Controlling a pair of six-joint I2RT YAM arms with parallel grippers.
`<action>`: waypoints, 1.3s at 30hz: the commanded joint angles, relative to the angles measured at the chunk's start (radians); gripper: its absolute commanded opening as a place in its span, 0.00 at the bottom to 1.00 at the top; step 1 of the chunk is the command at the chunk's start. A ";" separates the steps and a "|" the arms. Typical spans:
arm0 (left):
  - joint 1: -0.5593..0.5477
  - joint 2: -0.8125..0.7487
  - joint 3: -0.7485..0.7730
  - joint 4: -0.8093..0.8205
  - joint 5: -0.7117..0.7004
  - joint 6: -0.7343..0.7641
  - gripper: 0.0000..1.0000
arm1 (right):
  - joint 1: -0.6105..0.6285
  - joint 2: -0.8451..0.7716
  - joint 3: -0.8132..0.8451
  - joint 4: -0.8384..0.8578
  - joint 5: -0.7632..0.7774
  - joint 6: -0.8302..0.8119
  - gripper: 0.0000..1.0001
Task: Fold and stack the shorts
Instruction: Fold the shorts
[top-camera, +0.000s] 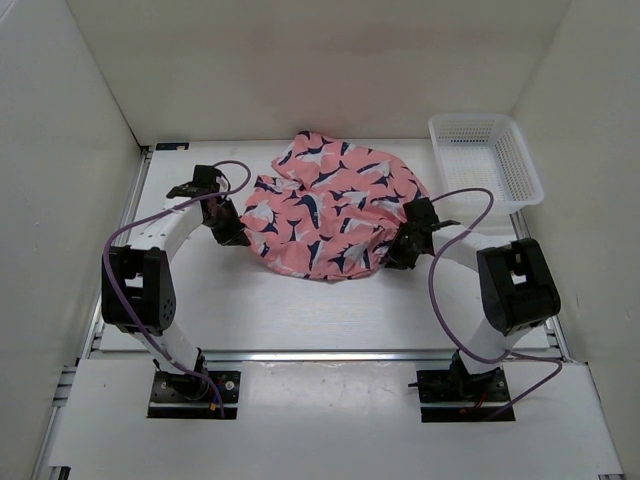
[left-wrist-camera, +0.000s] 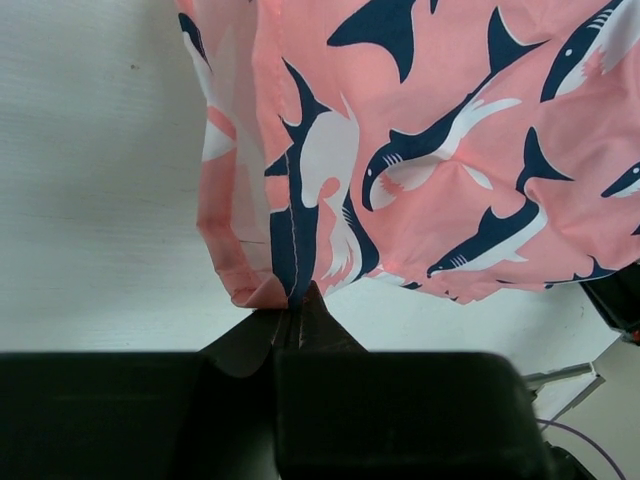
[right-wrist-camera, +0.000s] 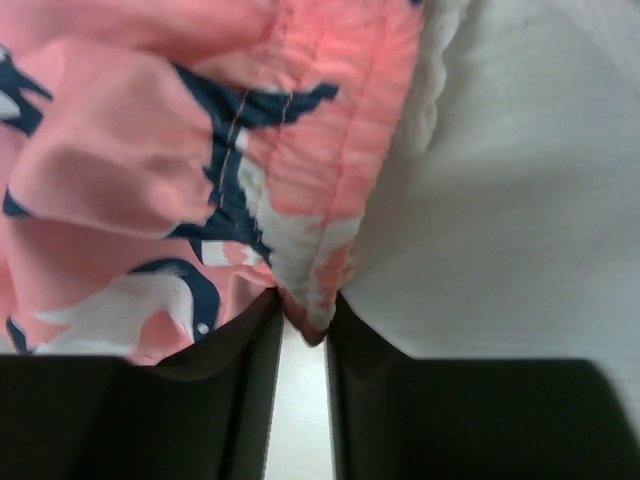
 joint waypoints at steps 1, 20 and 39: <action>-0.005 -0.002 0.031 -0.002 -0.014 0.006 0.10 | 0.013 0.083 0.046 -0.041 0.138 -0.012 0.24; 0.004 -0.032 0.071 -0.051 -0.052 0.016 0.10 | -0.028 -0.200 0.210 -0.454 0.387 -0.215 0.00; -0.122 -0.002 0.060 -0.040 -0.083 -0.024 0.10 | -0.094 -0.405 -0.192 -0.198 0.057 0.008 0.58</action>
